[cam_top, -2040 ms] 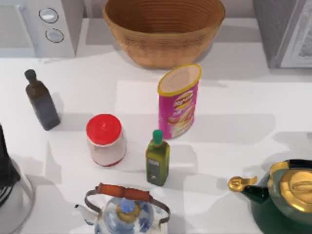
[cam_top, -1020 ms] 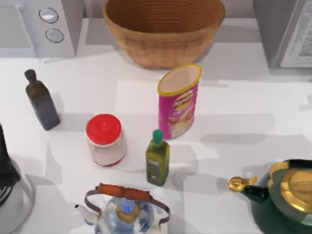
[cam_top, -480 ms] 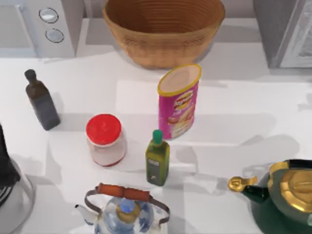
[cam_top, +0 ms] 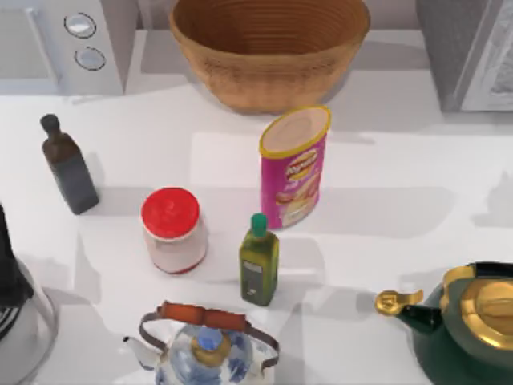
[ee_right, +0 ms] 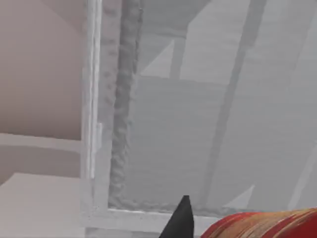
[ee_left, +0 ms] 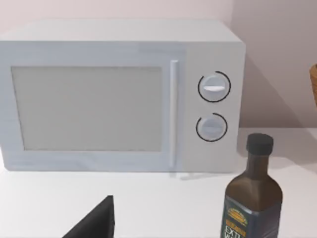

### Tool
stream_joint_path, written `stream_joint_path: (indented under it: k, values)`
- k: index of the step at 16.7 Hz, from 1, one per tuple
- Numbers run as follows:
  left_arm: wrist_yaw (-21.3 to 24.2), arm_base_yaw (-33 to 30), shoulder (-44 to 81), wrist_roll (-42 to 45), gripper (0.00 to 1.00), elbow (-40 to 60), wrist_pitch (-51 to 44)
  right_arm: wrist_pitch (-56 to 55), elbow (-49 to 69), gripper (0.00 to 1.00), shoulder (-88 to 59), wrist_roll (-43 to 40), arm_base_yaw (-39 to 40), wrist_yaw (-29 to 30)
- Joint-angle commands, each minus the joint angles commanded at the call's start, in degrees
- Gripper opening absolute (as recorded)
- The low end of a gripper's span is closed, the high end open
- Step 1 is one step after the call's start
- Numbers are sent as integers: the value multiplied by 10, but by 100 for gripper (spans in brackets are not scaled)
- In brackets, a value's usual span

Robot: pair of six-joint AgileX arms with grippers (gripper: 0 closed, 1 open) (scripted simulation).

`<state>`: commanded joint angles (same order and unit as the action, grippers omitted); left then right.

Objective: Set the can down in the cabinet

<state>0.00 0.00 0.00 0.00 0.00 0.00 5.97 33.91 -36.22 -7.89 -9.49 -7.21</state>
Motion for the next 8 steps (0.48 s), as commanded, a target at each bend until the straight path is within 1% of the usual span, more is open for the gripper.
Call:
stream_joint_path:
  k: [4,8]
  values:
    - [0,0,0,0,100,0,0,-50,-195,0,210,33,47,27]
    - [0,0,0,0,100,0,0,-60,-313,0,334,68,84,61]
